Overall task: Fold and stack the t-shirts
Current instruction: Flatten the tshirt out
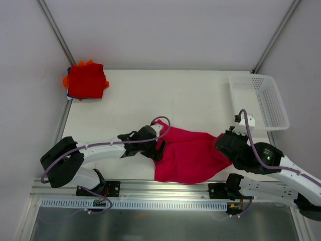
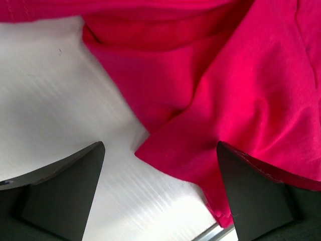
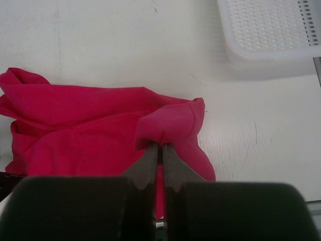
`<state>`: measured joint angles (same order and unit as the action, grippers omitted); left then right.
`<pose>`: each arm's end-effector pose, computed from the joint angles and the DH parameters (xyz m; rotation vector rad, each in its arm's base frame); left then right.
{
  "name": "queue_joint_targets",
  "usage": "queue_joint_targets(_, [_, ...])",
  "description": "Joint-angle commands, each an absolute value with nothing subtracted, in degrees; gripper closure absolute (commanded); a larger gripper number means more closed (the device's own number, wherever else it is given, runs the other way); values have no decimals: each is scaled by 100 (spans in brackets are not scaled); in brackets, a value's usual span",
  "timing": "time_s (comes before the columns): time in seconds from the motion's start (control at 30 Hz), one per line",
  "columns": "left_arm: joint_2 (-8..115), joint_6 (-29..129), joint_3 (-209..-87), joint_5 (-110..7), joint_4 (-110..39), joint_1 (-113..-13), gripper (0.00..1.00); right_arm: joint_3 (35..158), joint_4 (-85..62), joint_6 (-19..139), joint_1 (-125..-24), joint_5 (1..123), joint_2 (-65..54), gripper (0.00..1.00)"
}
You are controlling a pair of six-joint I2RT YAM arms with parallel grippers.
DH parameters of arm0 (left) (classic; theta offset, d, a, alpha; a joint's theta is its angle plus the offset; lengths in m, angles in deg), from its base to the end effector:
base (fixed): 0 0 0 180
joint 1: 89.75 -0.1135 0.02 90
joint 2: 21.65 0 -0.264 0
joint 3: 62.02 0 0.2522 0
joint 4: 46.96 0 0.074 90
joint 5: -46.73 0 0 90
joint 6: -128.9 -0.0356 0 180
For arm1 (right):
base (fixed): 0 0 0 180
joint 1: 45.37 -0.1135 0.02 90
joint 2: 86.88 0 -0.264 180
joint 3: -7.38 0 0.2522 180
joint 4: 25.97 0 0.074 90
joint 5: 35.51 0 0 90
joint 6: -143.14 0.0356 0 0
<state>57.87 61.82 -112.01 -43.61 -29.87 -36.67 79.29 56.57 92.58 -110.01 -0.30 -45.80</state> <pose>0.1600 -0.2133 0.1691 0.6479 2.3933 -0.6130 0.0675 0.0744 0.3420 -0.0855 2.0398 -0.0905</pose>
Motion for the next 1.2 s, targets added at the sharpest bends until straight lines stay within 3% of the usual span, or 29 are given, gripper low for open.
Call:
queue_joint_targets(0.0, [5956,6035,-11093,-4274,-3294,-3763,4,7906,5529,9304,-10988,-27,-4478,100])
queue_joint_targets(0.5, [6202,6096,-11058,-4678,-3654,-3772,12,7880,5521,9348,-10988,-106,-4329,100])
queue_joint_targets(0.63, [6001,6157,-11023,-4731,-3506,-3772,35,7862,5521,9375,-10979,-97,-4293,100])
queue_joint_targets(0.7, [5895,6184,-11006,-4740,-3426,-3764,40,7836,5521,9375,-10979,-97,-4293,100])
queue_joint_targets(1.17, [4954,6342,-10689,-4740,-2802,-3746,46,7783,5521,9506,-10979,-97,-4144,99])
